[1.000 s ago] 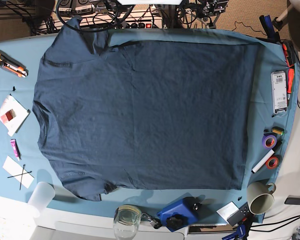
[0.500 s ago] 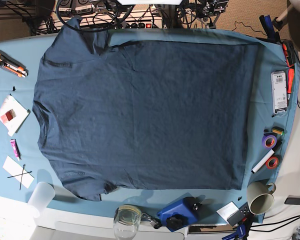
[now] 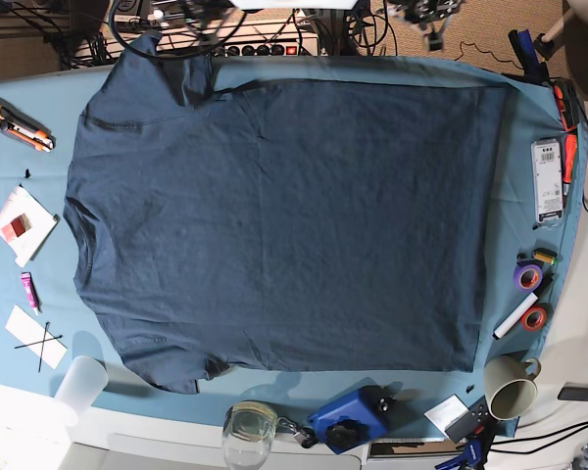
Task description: Fold the T-shirt properly
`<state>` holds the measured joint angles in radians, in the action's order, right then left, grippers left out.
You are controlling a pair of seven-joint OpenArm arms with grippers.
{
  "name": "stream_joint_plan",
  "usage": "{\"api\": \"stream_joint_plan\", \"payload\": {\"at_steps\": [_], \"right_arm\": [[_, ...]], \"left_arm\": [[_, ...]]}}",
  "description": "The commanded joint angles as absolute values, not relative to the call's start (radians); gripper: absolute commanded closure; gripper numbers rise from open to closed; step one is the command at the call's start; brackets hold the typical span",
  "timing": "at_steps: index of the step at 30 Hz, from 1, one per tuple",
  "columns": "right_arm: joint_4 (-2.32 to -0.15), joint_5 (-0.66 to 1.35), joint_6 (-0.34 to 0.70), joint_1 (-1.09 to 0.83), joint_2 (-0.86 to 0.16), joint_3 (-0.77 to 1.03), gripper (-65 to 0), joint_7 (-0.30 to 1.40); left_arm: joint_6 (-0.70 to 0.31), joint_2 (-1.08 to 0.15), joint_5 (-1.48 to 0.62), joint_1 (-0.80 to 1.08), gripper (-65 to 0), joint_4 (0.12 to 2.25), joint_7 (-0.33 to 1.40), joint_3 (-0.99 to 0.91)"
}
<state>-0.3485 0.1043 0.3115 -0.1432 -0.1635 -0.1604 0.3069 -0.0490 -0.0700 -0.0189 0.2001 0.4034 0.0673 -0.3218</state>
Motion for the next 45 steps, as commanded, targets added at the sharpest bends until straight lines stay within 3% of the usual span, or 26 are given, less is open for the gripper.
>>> {"api": "stream_joint_plan", "payload": {"at_steps": [1,9,18,22,28,35,41,45], "right_arm": [[-0.353,0.111,0.317,-0.155,-0.18,-0.162,0.0,0.311],[-0.396,0.225,0.317,-0.259,-0.286,-0.162,0.0,0.33],[-0.74,0.285,0.316,-0.51,-0.398,-0.142,0.0,0.38],[-0.942,0.328,0.316,-0.637,-0.411,-0.042,0.0,0.489],[-1.254,0.588,0.32,-0.844,-0.41,0.205,0.0,0.699],[-1.504,0.904,0.531,-1.023,-0.41,0.476,0.0,0.867],[-1.584,1.17,0.694,-1.05,-0.41,0.641,0.0,0.999],[-1.609,1.309,0.698,-1.05,-0.407,0.701,0.0,1.047]], "left_arm": [[-0.052,-0.079,-0.022,0.22,0.0,0.432,0.059,-0.323],[-0.049,-0.101,-0.022,0.426,0.0,0.75,0.099,-0.323],[-0.049,-0.103,-0.073,0.689,0.0,1.194,0.122,-0.323],[-0.048,-0.103,-0.091,0.787,0.0,1.397,0.223,-0.323],[-0.049,-0.103,-0.091,0.933,0.0,1.701,0.3,-0.324],[-0.048,-0.103,-0.091,1.063,0.0,2.038,0.402,-0.324],[-0.048,-0.103,-0.121,1.072,0.0,2.274,0.558,-0.324],[-0.048,-0.103,-0.125,1.072,0.0,2.356,0.622,-0.324]]}}
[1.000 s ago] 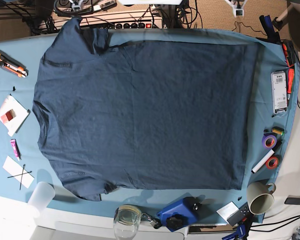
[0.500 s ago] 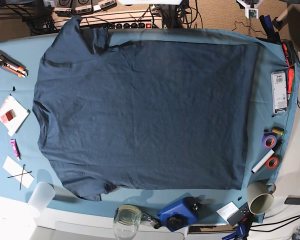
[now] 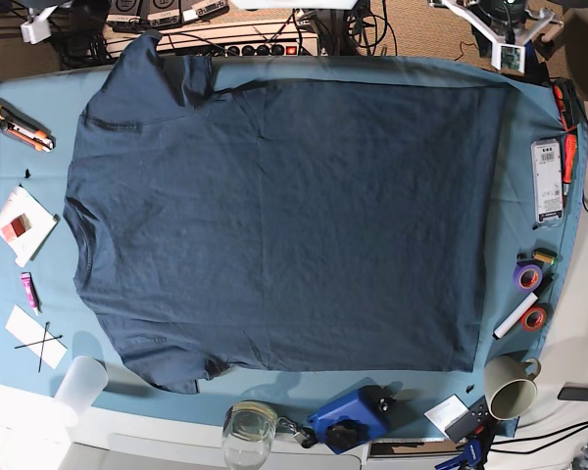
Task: Fold the T-shirt properly
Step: 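Move the right gripper to the shirt's shoulder corner and grasp it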
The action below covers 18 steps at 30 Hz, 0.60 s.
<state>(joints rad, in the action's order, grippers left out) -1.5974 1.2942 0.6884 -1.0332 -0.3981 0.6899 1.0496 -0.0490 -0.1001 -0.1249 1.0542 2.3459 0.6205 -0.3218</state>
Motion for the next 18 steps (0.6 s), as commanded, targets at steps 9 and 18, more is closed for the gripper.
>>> {"api": "stream_joint_plan", "payload": {"at_steps": [9,18], "right_arm": [[-1.679,1.384,0.698,-1.02,-0.346,0.704,-2.2,1.055],[-1.702,1.484,0.698,-0.988,-0.32,0.701,-32.0,1.127]], "left_arm": [[-0.048,-0.103,-0.125,1.067,0.0,2.356,0.615,-0.324],[-0.048,-0.103,-0.129,1.066,0.0,2.356,0.613,-0.324]]}}
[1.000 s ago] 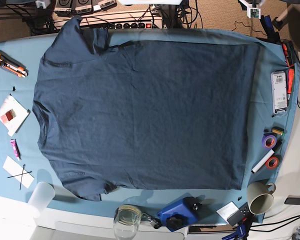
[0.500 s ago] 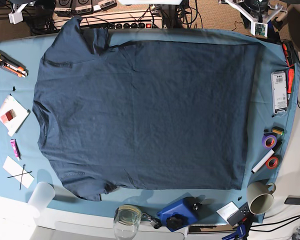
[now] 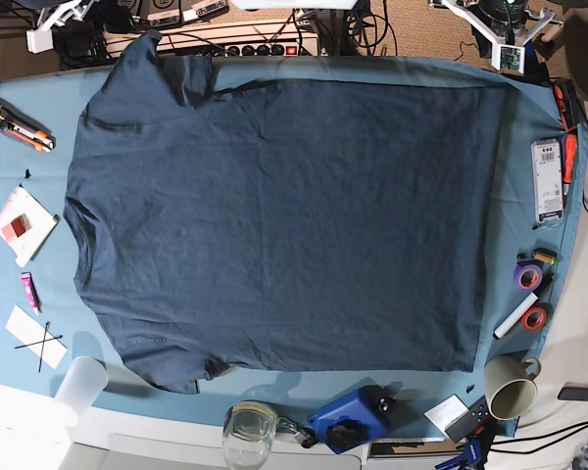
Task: Fold the T-shirt properly
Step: 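Move the right gripper to the shirt's shoulder corner and grasp it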
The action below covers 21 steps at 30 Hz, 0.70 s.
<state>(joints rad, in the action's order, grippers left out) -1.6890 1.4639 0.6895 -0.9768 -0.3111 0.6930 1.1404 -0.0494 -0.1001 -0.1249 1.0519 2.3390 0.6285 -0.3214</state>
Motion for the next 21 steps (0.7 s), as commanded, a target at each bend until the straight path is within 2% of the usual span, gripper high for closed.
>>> {"api": "stream_joint_plan", "payload": {"at_steps": [1,8,13,21], "right_arm": [[-1.702,1.484,0.698,-0.971,-0.315,0.701,-32.0,1.138],[-1.7,1.44,0.698,-0.838,-0.265,0.653,-32.0,1.171],[-1.7,1.341,0.698,-0.833,-0.22,0.587,-32.0,1.14],[-1.7,1.335,0.698,-0.833,-0.202,0.635,-32.0,1.148]], "left_arm": [[-0.048,-0.103,-0.134,1.066,0.0,2.356,0.613,-0.324],[-0.049,-0.103,-0.169,1.066,0.0,2.356,0.613,-0.324],[-0.049,-0.103,-0.169,1.066,0.0,2.356,0.613,-0.324],[-0.049,-0.103,-0.169,1.066,0.0,2.356,0.612,-0.324]]}}
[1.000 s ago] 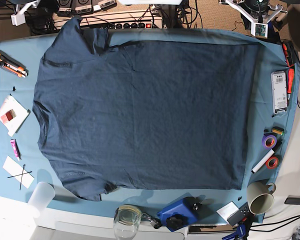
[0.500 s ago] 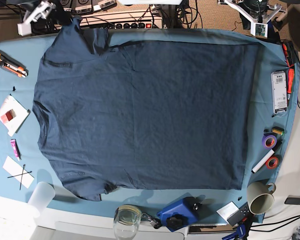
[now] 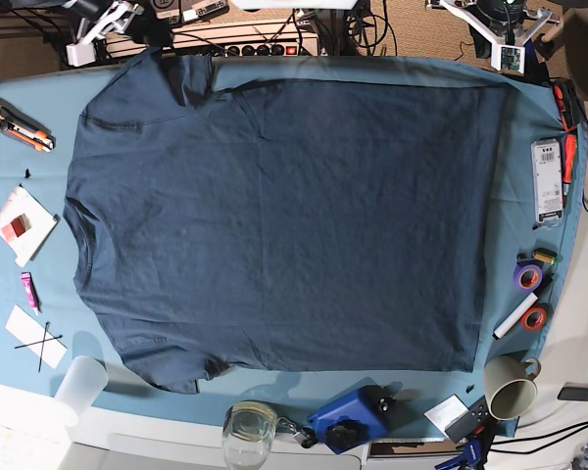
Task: Fold the T-shirt properly
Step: 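Move the right gripper to the shirt's shoulder corner and grasp it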
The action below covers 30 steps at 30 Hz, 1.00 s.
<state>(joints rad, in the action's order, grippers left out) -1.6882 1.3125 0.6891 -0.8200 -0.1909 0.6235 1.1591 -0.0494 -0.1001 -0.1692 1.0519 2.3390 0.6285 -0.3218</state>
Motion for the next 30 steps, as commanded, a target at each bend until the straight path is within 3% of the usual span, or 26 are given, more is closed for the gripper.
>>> {"api": "stream_joint_plan", "payload": {"at_steps": [1,16,23,25,30], "right_arm": [[-1.7,1.335,0.698,-0.833,-0.203,0.649,-32.0,1.143],[-1.7,1.13,0.698,-0.735,-0.208,0.568,-32.0,1.007],[-1.7,1.197,0.698,-0.732,-0.208,0.538,-31.8,1.072],[-1.7,1.242,0.698,-0.732,-0.208,0.538,-28.6,1.106],[-1.7,1.242,0.698,-0.731,-0.208,0.538,-6.9,1.106]], "left_arm": [[-0.049,-0.103,-0.169,1.066,0.0,2.356,0.612,-0.324],[-0.049,-0.103,-0.169,1.058,0.0,2.356,0.604,-0.324],[-0.049,-0.103,-0.169,1.058,0.0,2.356,0.602,-0.324],[-0.049,-0.104,-0.169,1.058,0.0,2.356,0.601,-0.324],[-0.049,-0.103,-0.17,1.047,0.0,2.356,0.602,-0.324]]}}
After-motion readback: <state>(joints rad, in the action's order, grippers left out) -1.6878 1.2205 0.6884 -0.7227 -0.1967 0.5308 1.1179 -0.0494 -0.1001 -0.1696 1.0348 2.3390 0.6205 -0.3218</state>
